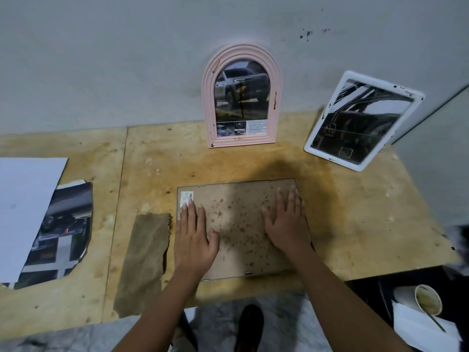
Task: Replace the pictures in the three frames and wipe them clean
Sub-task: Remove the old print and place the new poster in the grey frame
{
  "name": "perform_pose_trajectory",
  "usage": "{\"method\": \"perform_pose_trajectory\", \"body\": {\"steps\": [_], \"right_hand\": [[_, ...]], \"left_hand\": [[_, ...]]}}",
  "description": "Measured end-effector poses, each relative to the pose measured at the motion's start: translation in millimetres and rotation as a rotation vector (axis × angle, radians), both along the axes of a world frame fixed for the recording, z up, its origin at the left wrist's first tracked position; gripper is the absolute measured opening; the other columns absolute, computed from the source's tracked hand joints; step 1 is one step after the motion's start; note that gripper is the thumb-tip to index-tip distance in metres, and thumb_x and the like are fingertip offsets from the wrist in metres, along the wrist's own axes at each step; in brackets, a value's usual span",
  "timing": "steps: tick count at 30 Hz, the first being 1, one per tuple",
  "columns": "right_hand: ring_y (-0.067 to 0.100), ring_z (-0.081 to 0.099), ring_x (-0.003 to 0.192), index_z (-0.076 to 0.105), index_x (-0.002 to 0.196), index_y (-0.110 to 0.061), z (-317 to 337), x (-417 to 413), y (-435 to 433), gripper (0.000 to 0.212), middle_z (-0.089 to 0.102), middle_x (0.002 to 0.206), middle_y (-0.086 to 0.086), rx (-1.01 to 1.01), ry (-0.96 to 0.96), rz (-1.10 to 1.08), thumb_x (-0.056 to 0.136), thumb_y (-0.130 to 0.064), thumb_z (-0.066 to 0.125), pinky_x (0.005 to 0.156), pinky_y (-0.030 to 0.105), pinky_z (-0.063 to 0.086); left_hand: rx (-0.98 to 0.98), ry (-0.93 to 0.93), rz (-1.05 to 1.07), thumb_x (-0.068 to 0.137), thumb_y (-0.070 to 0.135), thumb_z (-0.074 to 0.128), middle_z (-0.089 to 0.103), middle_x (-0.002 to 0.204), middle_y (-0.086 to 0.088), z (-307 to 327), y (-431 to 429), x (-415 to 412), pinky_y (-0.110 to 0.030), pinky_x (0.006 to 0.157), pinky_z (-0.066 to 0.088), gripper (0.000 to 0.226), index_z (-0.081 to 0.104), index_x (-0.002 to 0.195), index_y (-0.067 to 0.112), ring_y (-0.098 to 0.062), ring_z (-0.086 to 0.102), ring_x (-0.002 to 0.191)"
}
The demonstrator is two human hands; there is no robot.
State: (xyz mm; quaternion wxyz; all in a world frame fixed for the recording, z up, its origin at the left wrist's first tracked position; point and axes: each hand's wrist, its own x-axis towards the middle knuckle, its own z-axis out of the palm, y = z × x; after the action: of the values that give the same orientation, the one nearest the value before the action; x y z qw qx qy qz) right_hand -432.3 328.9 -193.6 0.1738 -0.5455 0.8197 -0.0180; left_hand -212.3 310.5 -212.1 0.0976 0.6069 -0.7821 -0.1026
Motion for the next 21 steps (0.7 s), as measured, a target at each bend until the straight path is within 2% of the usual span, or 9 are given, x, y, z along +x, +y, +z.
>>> {"method": "perform_pose_trajectory", "body": {"steps": [4, 8, 10, 12, 13, 15, 17, 19, 21], "right_hand": [[0.025, -0.024, 0.142, -0.016, 0.147, -0.017, -3, 0, -1, 0.07, -0.026, 0.153, 0.014, 0.036, 0.024, 0.008, 0.096, -0.055, 0.014, 0.113, 0.037, -0.016], [0.025, -0.024, 0.141, -0.014, 0.148, -0.017, 1, -6, -3, 0.072, -0.027, 0.153, 0.013, 0.073, -0.075, 0.023, 0.096, -0.054, 0.02, 0.114, 0.038, -0.013], [0.027, -0.009, 0.144, 0.003, 0.15, -0.018, 8, -11, -2, 0.071, -0.012, 0.157, 0.009, -0.027, -0.214, -0.058, 0.096, -0.046, 0.038, 0.117, 0.041, 0.003], [0.03, 0.017, 0.138, 0.021, 0.146, -0.017, 15, -18, 2, 0.065, 0.015, 0.152, 0.011, -0.178, -0.287, -0.257, 0.091, -0.029, 0.054, 0.11, 0.043, 0.025], [0.031, 0.025, 0.133, 0.026, 0.145, -0.014, 18, -21, 4, 0.064, 0.023, 0.147, 0.014, -0.214, -0.304, -0.363, 0.089, -0.022, 0.056, 0.105, 0.043, 0.031], [0.034, 0.032, 0.129, 0.027, 0.144, -0.007, 23, -26, 4, 0.061, 0.028, 0.145, 0.017, -0.179, -0.385, -0.503, 0.09, -0.014, 0.054, 0.101, 0.044, 0.035], [0.034, 0.034, 0.129, 0.026, 0.144, -0.005, 23, -27, 1, 0.06, 0.028, 0.146, 0.018, -0.106, -0.427, -0.535, 0.091, -0.013, 0.052, 0.1, 0.043, 0.036], [0.035, 0.036, 0.129, 0.027, 0.144, -0.006, 20, -27, -2, 0.061, 0.031, 0.145, 0.017, -0.071, -0.452, -0.578, 0.09, -0.016, 0.053, 0.102, 0.046, 0.038], [0.035, 0.044, 0.122, 0.035, 0.141, -0.009, 23, -24, -1, 0.059, 0.041, 0.139, 0.016, -0.08, -0.485, -0.621, 0.087, -0.021, 0.056, 0.098, 0.05, 0.044]], "left_hand": [[0.027, -0.039, -0.013, 0.091, 0.036, 0.027, 0.018, 0.153, -0.018, -2, 0, 0, -0.037, 0.117, 0.003, 0.064, 0.024, 0.145, 0.002, -0.027, 0.009, 0.144], [0.035, -0.017, -0.013, 0.093, 0.04, 0.023, 0.016, 0.154, -0.017, -2, -1, 1, -0.037, 0.117, 0.003, 0.064, 0.024, 0.145, 0.003, -0.03, 0.013, 0.143], [0.023, 0.029, 0.015, 0.093, 0.04, 0.026, 0.022, 0.152, -0.018, 4, -2, 4, -0.039, 0.117, 0.009, 0.062, 0.03, 0.144, 0.004, -0.032, 0.018, 0.142], [0.05, 0.135, 0.177, 0.094, 0.031, 0.034, 0.03, 0.148, -0.018, 14, -7, 8, -0.043, 0.112, 0.025, 0.054, 0.033, 0.142, 0.006, -0.033, 0.027, 0.136], [0.074, 0.213, 0.282, 0.095, 0.025, 0.037, 0.034, 0.143, -0.017, 20, -11, 11, -0.043, 0.106, 0.032, 0.049, 0.034, 0.141, 0.007, -0.033, 0.032, 0.13], [0.118, 0.346, 0.389, 0.095, 0.016, 0.04, 0.046, 0.128, -0.015, 30, -20, 14, -0.041, 0.095, 0.04, 0.04, 0.04, 0.135, 0.007, -0.03, 0.041, 0.118], [0.17, 0.422, 0.395, 0.094, 0.009, 0.041, 0.053, 0.109, -0.014, 32, -32, 17, -0.035, 0.081, 0.042, 0.026, 0.051, 0.117, 0.005, -0.028, 0.048, 0.102], [0.286, 0.468, 0.455, 0.091, 0.006, 0.044, 0.054, 0.104, -0.017, 31, -44, 19, -0.035, 0.077, 0.045, 0.016, 0.055, 0.103, 0.003, -0.028, 0.051, 0.091], [0.391, 0.529, 0.567, 0.086, 0.004, 0.046, 0.056, 0.104, -0.023, 34, -52, 18, -0.043, 0.078, 0.051, 0.014, 0.057, 0.095, 0.002, -0.033, 0.055, 0.087]]}}
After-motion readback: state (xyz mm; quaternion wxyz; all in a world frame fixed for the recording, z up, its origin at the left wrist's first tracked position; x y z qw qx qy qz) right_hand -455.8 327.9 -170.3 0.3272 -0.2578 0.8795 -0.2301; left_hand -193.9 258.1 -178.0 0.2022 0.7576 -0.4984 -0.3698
